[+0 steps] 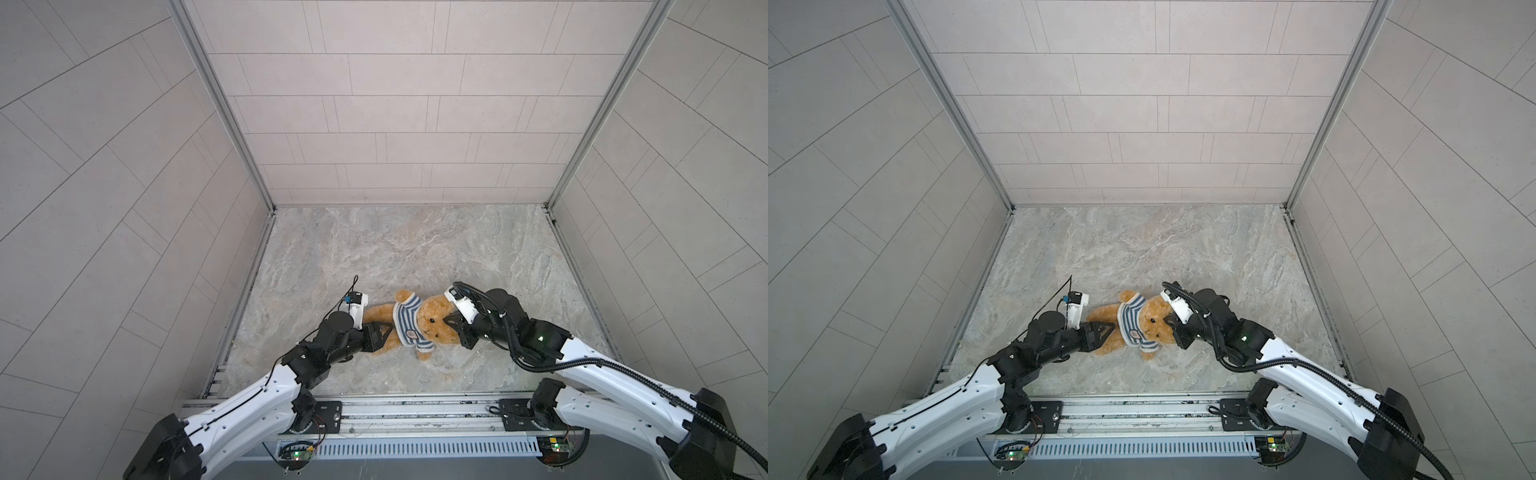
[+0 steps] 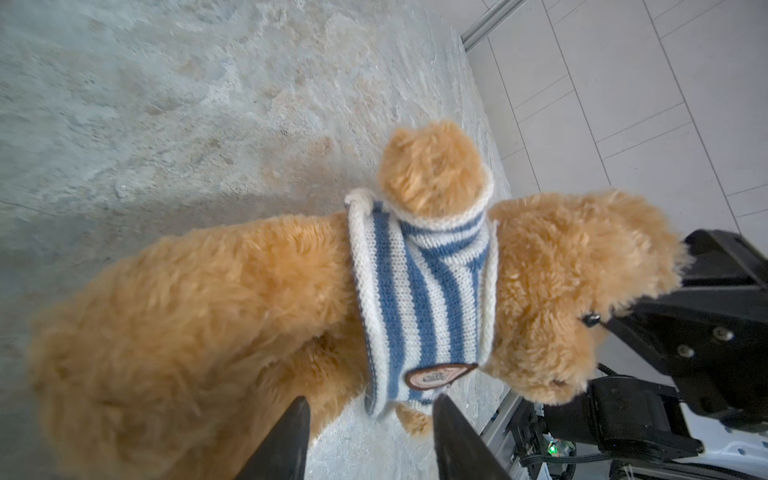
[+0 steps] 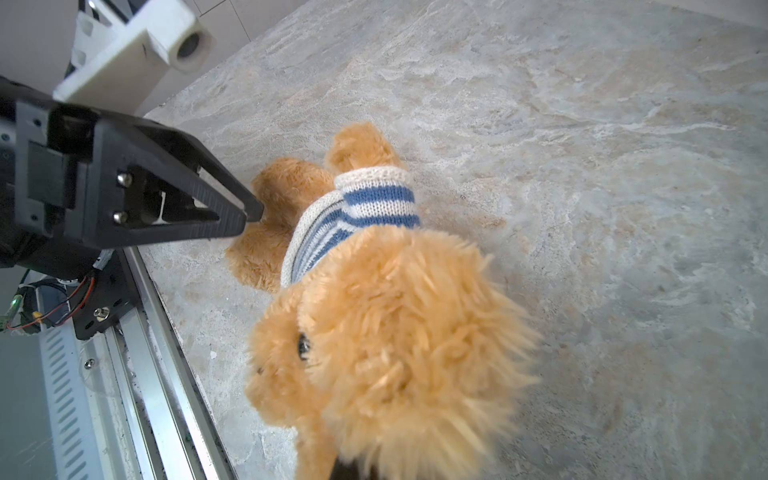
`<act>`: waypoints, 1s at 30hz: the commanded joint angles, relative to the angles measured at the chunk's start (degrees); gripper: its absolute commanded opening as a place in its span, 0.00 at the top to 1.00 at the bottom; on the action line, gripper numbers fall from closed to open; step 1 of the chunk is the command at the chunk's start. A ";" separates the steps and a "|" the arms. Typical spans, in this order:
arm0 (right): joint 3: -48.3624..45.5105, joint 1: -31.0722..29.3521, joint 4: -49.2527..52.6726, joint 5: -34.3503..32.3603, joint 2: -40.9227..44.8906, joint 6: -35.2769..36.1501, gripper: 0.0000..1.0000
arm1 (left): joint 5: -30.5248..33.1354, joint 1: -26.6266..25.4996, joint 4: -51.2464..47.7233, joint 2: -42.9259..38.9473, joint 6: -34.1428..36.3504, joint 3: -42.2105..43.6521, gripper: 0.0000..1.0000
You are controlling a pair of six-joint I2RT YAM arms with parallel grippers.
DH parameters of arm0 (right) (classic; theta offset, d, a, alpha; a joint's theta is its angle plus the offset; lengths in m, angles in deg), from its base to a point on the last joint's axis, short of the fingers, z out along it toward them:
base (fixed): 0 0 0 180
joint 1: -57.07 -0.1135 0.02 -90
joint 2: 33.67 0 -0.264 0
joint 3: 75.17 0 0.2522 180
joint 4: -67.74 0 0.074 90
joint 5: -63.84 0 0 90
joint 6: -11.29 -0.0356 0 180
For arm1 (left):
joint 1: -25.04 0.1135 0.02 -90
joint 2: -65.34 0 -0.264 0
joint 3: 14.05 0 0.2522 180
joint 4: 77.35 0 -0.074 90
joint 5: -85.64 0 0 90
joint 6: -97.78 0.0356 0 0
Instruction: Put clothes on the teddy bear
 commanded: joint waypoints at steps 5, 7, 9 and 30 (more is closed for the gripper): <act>2.81 0.48 -1.70 -0.09 -0.48 -1.83 1.00 | 3.41 -4.05 6.06 5.18 -1.81 0.56 0.54; 2.90 0.55 -1.74 0.11 -0.88 -1.67 1.00 | 3.74 -4.81 7.03 6.87 -1.83 0.05 0.56; 3.15 0.56 -1.66 0.21 -1.34 -1.60 1.00 | 4.08 -5.49 7.97 8.76 -1.92 -0.48 0.57; 2.99 1.27 -1.24 0.69 0.45 -1.40 1.00 | 8.95 -10.38 8.58 22.58 -3.77 -5.20 0.99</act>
